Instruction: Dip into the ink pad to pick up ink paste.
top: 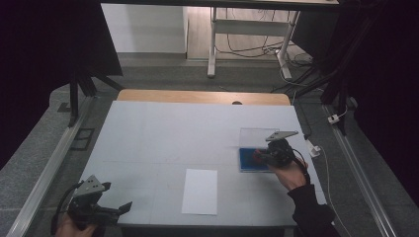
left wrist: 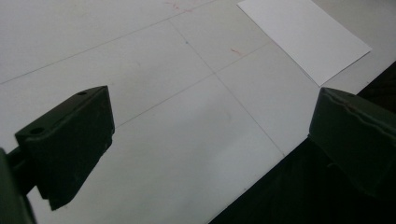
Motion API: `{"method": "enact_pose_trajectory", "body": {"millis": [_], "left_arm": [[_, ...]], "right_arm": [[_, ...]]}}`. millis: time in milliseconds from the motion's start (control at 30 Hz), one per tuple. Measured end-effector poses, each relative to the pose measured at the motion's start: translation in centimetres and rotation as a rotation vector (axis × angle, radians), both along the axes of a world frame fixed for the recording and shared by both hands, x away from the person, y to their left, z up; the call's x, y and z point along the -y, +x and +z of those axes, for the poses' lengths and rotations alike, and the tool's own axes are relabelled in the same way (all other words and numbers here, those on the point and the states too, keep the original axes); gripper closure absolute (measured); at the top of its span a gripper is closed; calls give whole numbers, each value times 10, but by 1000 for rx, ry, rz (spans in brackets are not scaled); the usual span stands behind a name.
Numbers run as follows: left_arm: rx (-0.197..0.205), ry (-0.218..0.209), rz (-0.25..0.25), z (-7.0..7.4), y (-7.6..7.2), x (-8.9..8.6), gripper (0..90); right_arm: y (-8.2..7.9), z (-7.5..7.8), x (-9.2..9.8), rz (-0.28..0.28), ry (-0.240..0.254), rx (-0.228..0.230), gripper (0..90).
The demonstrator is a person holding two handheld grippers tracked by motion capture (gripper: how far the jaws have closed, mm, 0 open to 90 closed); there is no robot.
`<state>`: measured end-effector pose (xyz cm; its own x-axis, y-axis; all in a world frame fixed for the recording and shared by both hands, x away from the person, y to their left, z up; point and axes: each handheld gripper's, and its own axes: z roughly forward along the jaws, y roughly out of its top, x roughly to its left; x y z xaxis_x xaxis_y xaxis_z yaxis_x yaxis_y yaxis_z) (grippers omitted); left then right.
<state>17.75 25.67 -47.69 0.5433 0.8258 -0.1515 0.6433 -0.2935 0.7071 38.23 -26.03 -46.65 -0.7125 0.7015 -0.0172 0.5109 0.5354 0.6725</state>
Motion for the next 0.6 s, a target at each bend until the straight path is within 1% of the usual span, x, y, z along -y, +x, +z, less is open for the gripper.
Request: {"method": "enact_pose_trajectory", "body": {"millis": [33, 67, 133, 333, 467, 600], "left_arm": [[0, 1, 1, 0, 0, 0, 5], [0, 2, 1, 0, 0, 0, 6], [1, 1, 0, 0, 0, 0, 5], [1, 2, 0, 0, 0, 0, 5], [0, 3, -1, 0, 0, 0, 5], [-2, 5, -2, 0, 0, 1, 6]], "right_arm": [[0, 0, 0, 0, 0, 0, 800], [1, -4, -1, -3, -23, 3, 799], [3, -7, -1, -3, -28, -15, 800], [6, -13, -4, -7, -52, -25, 800], [7, -13, -5, -1, -56, -25, 801], [8, -14, -5, -15, -55, -33, 803]]}}
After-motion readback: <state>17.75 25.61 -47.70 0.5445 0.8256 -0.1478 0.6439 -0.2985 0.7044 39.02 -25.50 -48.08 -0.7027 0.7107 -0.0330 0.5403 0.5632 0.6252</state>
